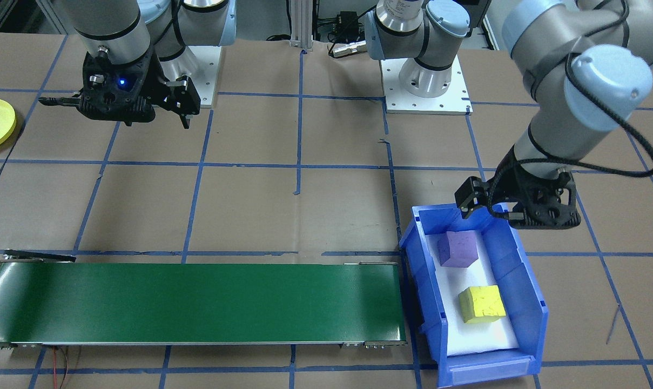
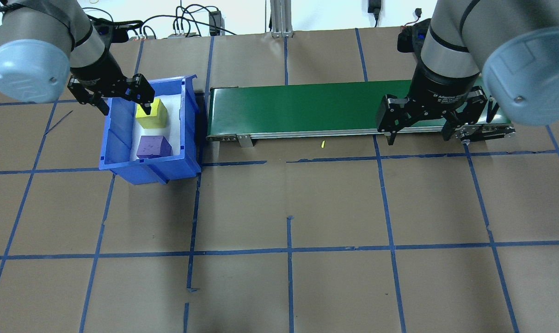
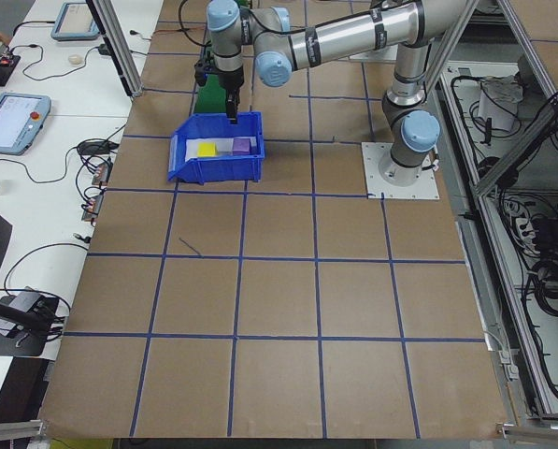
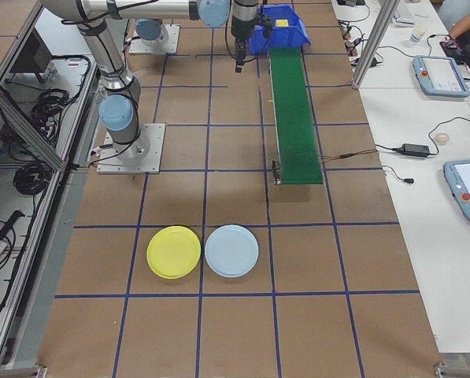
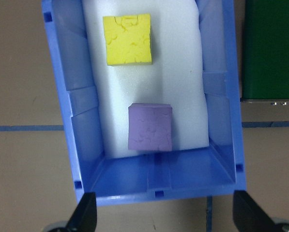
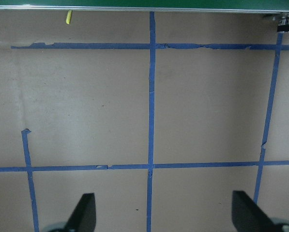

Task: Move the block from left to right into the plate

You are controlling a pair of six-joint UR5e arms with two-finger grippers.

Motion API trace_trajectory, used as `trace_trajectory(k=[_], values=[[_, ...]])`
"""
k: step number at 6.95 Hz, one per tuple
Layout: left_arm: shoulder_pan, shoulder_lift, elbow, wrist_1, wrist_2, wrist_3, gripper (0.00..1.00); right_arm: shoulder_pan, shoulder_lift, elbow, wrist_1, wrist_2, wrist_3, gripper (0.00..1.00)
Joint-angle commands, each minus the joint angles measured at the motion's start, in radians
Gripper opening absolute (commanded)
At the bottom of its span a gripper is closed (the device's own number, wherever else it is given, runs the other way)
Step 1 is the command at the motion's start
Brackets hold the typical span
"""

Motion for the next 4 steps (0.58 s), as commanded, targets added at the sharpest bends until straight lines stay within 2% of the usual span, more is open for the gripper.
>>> trace_trajectory(k=[1,3,4], values=[[0.001,-0.069,-0.052,0.116,-0.013,0.016,1.0,0.0,0.0,0.0,0.0,0.0,0.0,1.0],[0.003,-0.107,-0.138,0.248,-0.008,0.022,1.0,0.0,0.0,0.005,0.0,0.0,0.0,1.0],[0.003,-0.113,-0.144,0.253,-0.008,0.02,1.0,0.0,0.0,0.005,0.0,0.0,0.0,1.0]])
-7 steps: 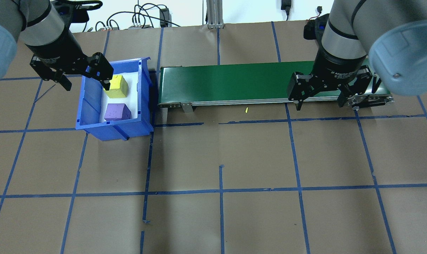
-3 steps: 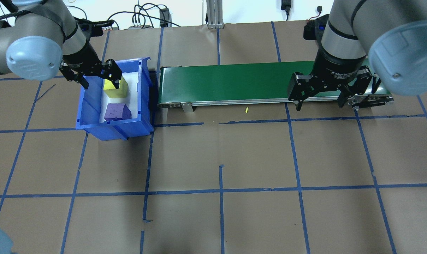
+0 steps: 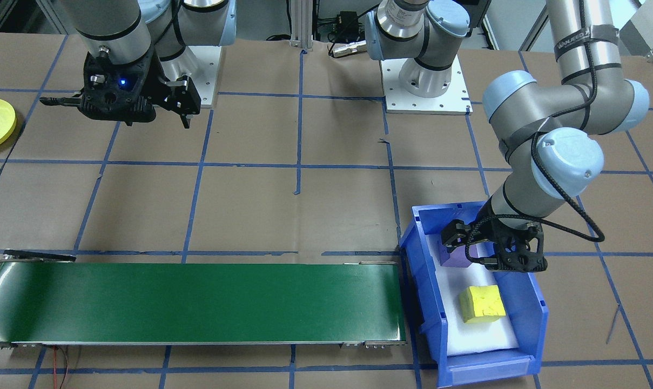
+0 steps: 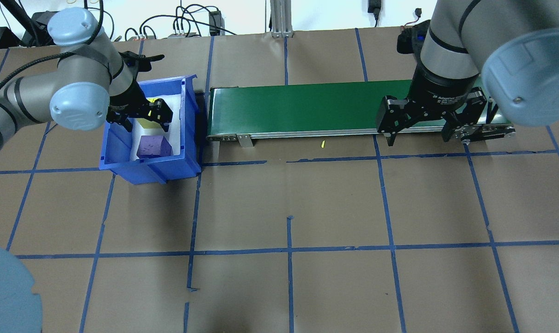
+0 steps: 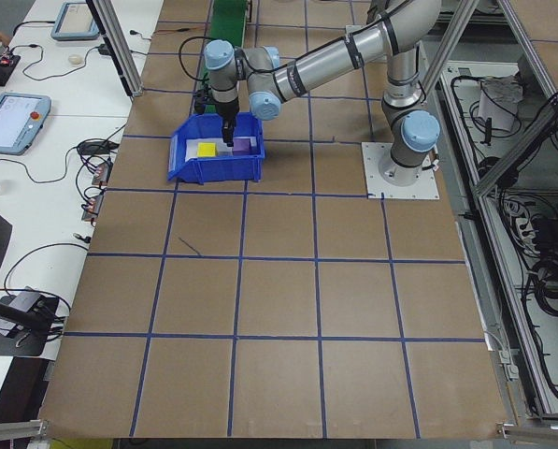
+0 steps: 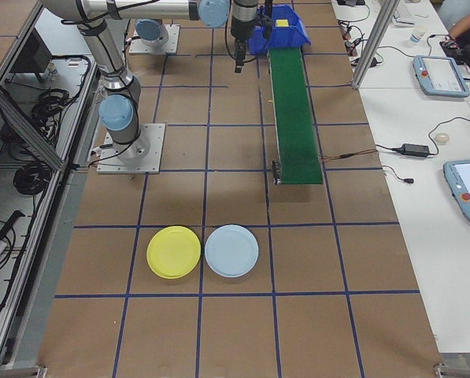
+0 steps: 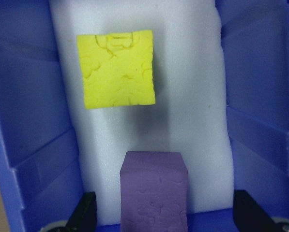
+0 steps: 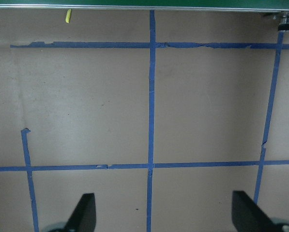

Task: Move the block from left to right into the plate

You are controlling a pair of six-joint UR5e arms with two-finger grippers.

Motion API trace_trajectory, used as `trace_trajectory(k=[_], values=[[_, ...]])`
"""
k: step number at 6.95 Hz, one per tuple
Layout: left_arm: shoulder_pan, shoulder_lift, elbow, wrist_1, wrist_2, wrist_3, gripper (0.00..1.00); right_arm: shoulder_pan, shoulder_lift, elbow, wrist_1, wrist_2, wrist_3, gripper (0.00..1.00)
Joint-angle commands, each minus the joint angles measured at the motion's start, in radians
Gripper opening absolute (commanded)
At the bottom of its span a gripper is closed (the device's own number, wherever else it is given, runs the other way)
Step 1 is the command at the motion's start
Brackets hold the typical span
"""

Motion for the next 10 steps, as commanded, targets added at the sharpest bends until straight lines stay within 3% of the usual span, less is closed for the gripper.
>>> trace_trajectory(k=[1,2,3,4,5,7,9,10], values=[[0.008,-0.017,-0.028,0.033,0.002,0.001,1.0,0.0,0.0,0.001,0.0,0.0,0.0,1.0],[0.008,-0.018,-0.048,0.034,-0.003,-0.004,0.98,0.0,0.0,0.001,0.0,0.0,0.0,1.0],[0.008,-0.02,-0.068,0.047,-0.003,-0.004,0.88,0.0,0.0,0.001,0.0,0.0,0.0,1.0],[0.008,-0.021,-0.065,0.044,-0.003,-0.001,0.52,0.0,0.0,0.001,0.0,0.0,0.0,1.0],[0.008,-0.021,-0.052,0.044,-0.001,-0.001,0.28,0.0,0.0,0.001,0.0,0.0,0.0,1.0],[0.007,-0.003,0.002,0.019,0.009,-0.03,0.28,0.0,0.0,0.001,0.0,0.0,0.0,1.0],[-0.001,0.028,0.19,-0.204,-0.014,-0.086,0.28,0.0,0.0,0.001,0.0,0.0,0.0,1.0],[-0.006,0.039,0.271,-0.256,-0.097,-0.131,0.28,-0.002,0.0,0.001,0.0,0.0,0.0,1.0]])
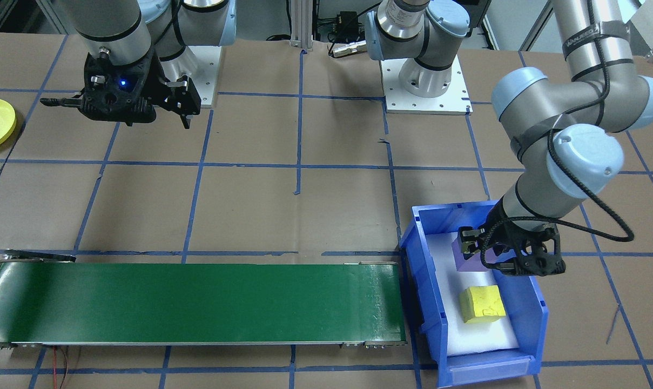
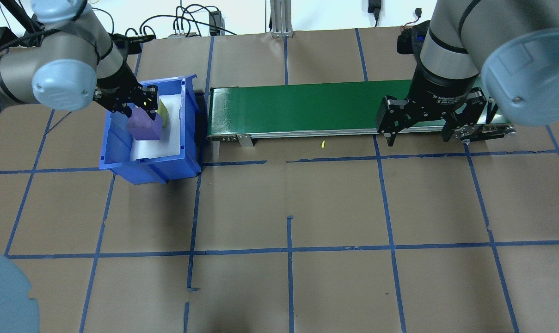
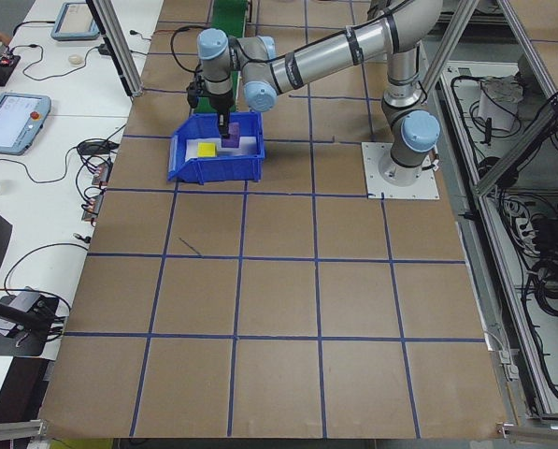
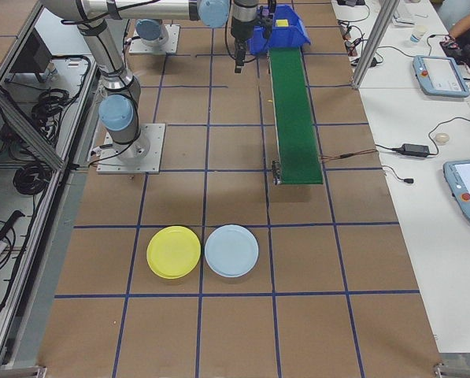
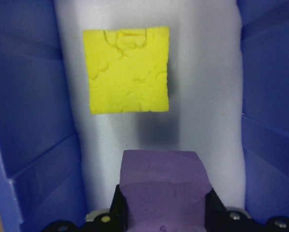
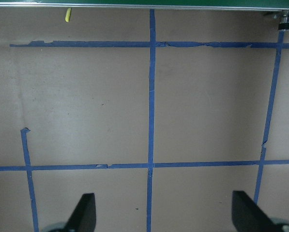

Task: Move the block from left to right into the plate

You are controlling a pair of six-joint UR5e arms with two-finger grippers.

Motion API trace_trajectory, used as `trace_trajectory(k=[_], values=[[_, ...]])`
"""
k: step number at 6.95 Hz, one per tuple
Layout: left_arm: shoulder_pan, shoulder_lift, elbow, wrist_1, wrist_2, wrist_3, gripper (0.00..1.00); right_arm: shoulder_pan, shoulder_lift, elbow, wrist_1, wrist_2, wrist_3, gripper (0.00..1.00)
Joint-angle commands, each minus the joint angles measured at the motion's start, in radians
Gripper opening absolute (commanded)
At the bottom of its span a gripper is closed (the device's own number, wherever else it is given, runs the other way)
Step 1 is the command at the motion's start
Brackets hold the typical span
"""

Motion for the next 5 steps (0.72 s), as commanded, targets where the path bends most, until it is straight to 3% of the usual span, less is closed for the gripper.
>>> trace_trajectory(k=[1,3,5], values=[[-0.012,0.013,0.142,-0.088,-0.098,-0.058,0.28,0.0,0.0,0.0,0.0,0.0,0.0,1.0],[-0.142,-0.019,0.147,-0.011,-0.086,-0.1,0.28,-0.001,0.0,0.0,0.0,0.0,0.0,1.0],[-0.23,-0.115,0.148,0.12,-0.084,-0.134,0.29,-0.009,0.002,0.0,-0.003,0.0,-0.009,1.0]])
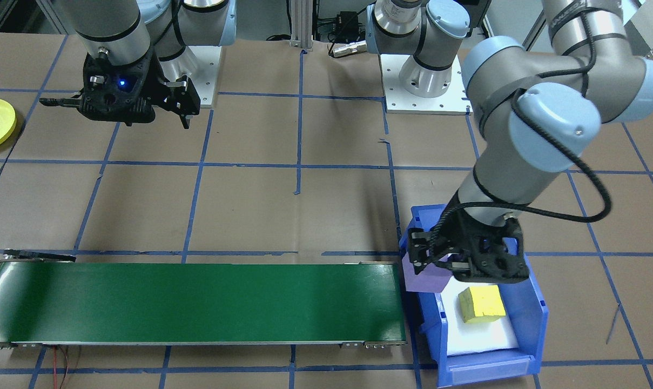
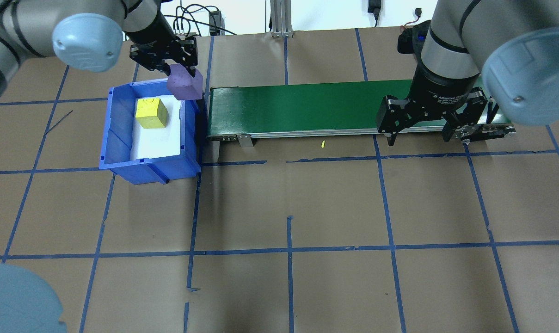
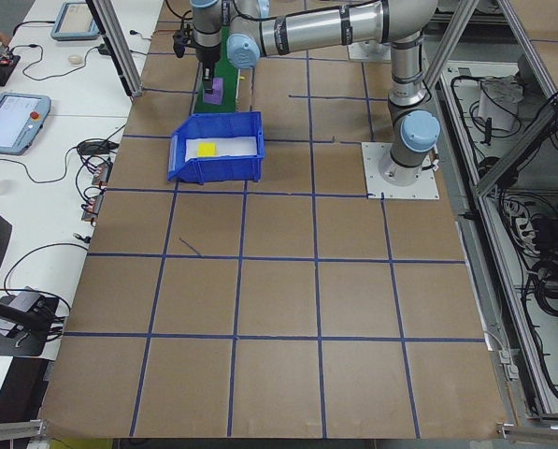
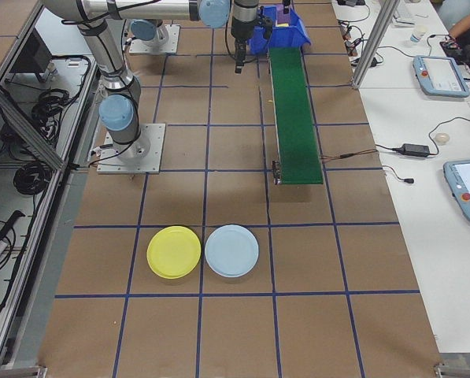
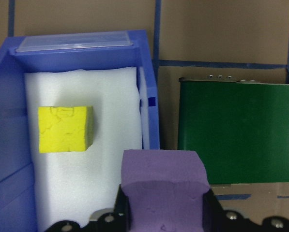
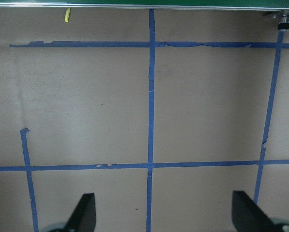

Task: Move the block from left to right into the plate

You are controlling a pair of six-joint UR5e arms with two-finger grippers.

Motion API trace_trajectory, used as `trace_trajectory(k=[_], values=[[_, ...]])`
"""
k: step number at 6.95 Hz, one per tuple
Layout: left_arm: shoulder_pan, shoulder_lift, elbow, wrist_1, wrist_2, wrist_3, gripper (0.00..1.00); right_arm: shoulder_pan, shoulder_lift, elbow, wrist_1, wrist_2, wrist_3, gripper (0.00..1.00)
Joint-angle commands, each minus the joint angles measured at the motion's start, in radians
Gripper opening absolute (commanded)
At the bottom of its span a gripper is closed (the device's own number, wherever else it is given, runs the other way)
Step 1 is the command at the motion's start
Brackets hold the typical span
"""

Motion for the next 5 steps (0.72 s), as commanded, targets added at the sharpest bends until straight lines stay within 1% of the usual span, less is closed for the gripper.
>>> trace_trajectory(k=[1,2,3,4,5], values=[[-0.07,-0.098,0.0,0.132,0.0,-0.017,0.29,-0.016,0.001,-0.002,-0.007,0.002,-0.025,1.0],[-0.079,-0.12,-0.005,0.148,0.0,-0.023,0.32,-0.017,0.001,-0.003,-0.01,0.005,-0.028,1.0],[-0.089,-0.131,-0.019,0.157,0.0,-0.023,0.48,-0.019,0.008,-0.003,-0.027,0.024,-0.045,1.0],[-0.09,-0.134,-0.035,0.166,0.0,-0.023,0.66,-0.027,0.054,-0.011,-0.08,0.087,-0.048,1.0],[-0.09,-0.132,-0.071,0.182,0.0,-0.028,0.89,-0.027,0.115,-0.018,-0.157,0.094,-0.048,1.0]])
